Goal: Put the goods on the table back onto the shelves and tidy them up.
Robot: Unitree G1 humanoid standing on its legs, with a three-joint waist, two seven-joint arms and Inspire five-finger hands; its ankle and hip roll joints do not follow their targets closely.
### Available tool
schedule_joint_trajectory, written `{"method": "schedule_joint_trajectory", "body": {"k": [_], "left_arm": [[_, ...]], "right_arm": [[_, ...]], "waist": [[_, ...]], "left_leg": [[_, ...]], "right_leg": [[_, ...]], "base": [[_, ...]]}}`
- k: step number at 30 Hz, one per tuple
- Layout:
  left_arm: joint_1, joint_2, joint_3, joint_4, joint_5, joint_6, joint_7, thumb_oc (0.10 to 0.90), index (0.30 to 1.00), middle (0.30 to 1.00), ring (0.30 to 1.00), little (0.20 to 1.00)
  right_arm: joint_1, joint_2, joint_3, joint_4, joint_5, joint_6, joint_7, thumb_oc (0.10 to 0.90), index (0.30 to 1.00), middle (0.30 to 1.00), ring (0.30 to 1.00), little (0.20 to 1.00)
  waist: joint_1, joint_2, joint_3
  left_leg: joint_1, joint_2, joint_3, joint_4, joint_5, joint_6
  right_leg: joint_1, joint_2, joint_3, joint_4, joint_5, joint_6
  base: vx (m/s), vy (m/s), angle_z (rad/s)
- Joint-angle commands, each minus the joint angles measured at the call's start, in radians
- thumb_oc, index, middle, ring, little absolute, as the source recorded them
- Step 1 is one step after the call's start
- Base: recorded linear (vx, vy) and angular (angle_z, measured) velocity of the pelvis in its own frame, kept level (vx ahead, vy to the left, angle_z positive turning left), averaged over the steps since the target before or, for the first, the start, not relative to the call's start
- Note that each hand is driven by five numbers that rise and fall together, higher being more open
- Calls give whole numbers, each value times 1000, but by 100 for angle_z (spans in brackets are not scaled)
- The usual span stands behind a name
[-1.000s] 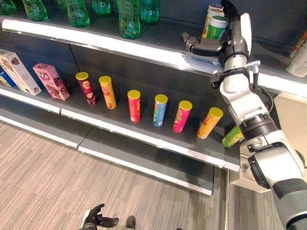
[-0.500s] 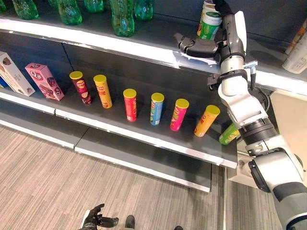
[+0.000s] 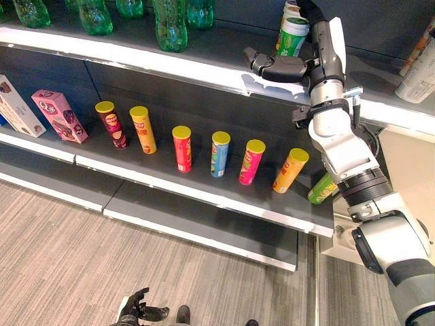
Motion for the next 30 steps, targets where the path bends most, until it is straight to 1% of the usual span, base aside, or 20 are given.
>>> {"method": "schedule_joint_trajectory", "body": {"k": [1,9,20,24,25,28,30], "left_arm": [[-35,61,7,-19,22,-27,12,800,900,900,900,900],[-36,61,11,-15,26,-26,6,800,900,900,900,900],[-33,60,15,-23,19,-26,2,800,900,900,900,900],[-33,61,17,-20,14,-29,9,800,900,900,900,900],[-32,59,17,-24,16,-29,10,800,900,900,900,900],[-33,59,17,-26,17,-30,11,800,900,900,900,900],[-33,59,19,-36,22,-33,11,800,900,900,900,900]], "right_arm": [[-67,-25,16,-32,15,-65,2,800,900,900,900,900],[-62,-20,30,-47,33,-73,28,800,900,900,900,900],[-51,-43,43,-66,64,-79,53,800,900,900,900,900],[-67,-66,33,-50,12,-68,28,800,900,900,900,900],[-65,-87,17,-76,-26,-68,10,800,900,900,900,900],[-68,-101,12,-98,-47,-71,2,800,900,900,900,900],[-69,-130,-4,-140,-76,-79,-16,800,900,900,900,900]], "waist": [[27,-63,-14],[26,-64,-12],[22,-65,-10],[18,-62,-10],[14,-61,-13],[12,-61,-13],[10,-61,-13]], "left_leg": [[18,-21,53,2,-124,8],[16,-21,55,2,-125,9],[17,-20,59,2,-124,8],[18,-18,60,2,-123,7],[19,-19,60,2,-124,8],[19,-18,60,2,-125,8],[19,-17,61,2,-125,8]], "right_leg": [[31,-150,-19,53,-19,105],[27,-153,-19,55,-16,105],[26,-153,-15,53,-14,105],[25,-152,-13,54,-14,106],[26,-153,-13,54,-14,107],[26,-152,-12,53,-14,107],[24,-152,-11,52,-14,108]], "base": [[0,0,0],[0,0,0],[0,0,0],[0,0,0],[0,0,0],[0,0,0],[0,0,0]]}}
